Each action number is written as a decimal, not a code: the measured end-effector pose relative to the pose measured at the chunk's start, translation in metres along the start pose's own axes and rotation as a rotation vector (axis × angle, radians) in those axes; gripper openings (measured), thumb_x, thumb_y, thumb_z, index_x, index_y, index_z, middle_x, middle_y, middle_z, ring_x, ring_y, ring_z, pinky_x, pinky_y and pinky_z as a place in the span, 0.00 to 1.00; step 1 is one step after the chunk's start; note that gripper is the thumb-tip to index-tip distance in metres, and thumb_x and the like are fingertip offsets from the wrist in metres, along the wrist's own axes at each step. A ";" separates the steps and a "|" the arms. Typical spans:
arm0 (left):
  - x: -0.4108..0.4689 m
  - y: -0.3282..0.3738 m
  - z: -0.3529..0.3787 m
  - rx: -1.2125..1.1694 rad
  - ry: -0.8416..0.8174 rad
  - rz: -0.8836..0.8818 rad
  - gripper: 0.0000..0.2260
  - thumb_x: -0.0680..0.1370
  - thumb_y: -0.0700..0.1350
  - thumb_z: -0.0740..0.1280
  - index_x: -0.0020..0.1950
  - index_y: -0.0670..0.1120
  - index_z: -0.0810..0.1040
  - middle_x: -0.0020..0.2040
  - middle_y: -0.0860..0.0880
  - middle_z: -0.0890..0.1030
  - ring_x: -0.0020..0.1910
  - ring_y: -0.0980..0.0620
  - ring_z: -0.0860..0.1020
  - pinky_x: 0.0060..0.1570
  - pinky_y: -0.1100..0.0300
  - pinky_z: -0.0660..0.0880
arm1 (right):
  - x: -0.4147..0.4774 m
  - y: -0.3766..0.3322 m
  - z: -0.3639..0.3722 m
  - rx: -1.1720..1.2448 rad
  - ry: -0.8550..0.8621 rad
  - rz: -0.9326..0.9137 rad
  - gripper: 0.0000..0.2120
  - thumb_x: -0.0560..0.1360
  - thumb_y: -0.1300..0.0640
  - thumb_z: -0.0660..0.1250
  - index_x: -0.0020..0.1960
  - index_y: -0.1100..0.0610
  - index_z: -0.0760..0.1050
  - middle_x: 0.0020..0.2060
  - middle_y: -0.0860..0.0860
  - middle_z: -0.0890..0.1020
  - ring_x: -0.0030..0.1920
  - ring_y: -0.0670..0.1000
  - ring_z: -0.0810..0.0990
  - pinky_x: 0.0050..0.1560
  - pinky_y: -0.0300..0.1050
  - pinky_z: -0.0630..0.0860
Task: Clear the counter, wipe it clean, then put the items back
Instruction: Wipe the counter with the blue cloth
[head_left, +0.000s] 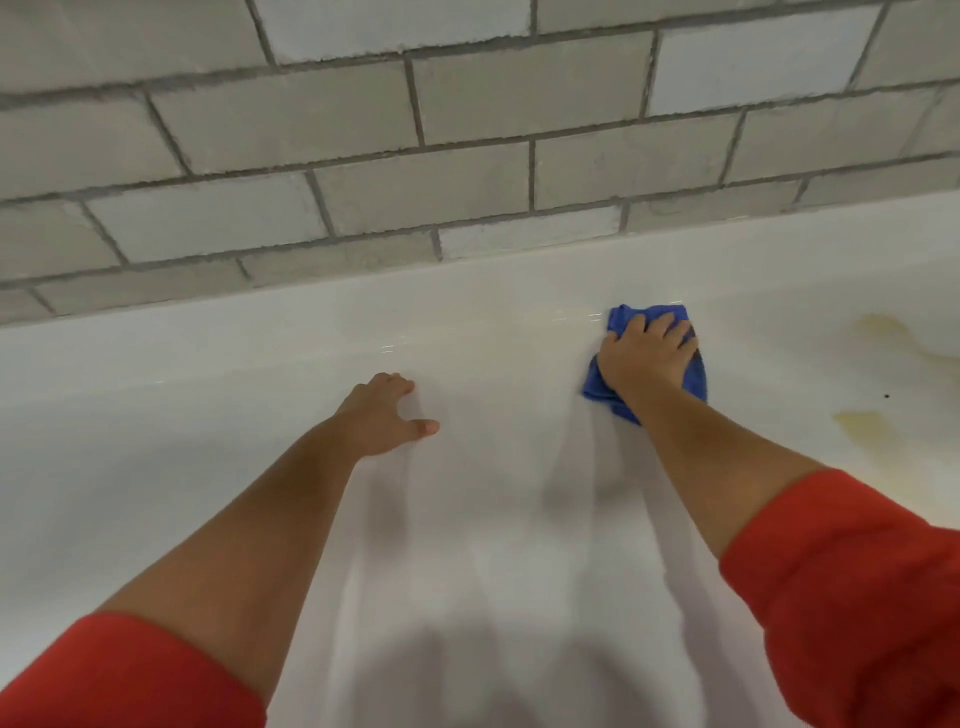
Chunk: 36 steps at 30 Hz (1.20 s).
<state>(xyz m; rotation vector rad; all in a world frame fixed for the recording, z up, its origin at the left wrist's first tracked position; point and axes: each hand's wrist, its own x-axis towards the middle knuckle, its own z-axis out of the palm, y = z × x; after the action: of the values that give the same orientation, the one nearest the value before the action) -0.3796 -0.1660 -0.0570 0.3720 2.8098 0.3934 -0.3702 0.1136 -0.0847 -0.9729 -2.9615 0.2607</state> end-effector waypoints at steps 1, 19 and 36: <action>0.001 -0.001 0.001 0.004 0.002 0.001 0.33 0.75 0.56 0.66 0.75 0.45 0.59 0.76 0.48 0.57 0.74 0.46 0.58 0.70 0.56 0.56 | -0.006 -0.016 0.003 0.001 -0.003 -0.012 0.27 0.82 0.49 0.45 0.76 0.61 0.50 0.75 0.64 0.50 0.75 0.65 0.48 0.74 0.60 0.45; -0.034 0.073 0.036 -0.273 0.387 -0.131 0.14 0.80 0.41 0.54 0.63 0.39 0.70 0.63 0.41 0.73 0.61 0.44 0.72 0.55 0.60 0.66 | -0.120 -0.068 -0.008 1.154 -0.568 -0.457 0.19 0.77 0.67 0.54 0.67 0.60 0.68 0.60 0.57 0.77 0.55 0.51 0.74 0.57 0.40 0.69; -0.064 0.031 0.066 0.178 0.260 -0.004 0.25 0.81 0.58 0.46 0.77 0.53 0.52 0.78 0.47 0.48 0.77 0.47 0.46 0.74 0.49 0.45 | -0.118 0.058 -0.069 0.159 -0.307 -0.430 0.15 0.78 0.52 0.59 0.63 0.50 0.74 0.63 0.53 0.71 0.64 0.53 0.70 0.62 0.45 0.70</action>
<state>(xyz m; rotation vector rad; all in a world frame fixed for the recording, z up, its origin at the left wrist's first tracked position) -0.2937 -0.1408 -0.0938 0.3762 3.1111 0.2025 -0.2365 0.1004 -0.0210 -0.2845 -3.2510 0.6698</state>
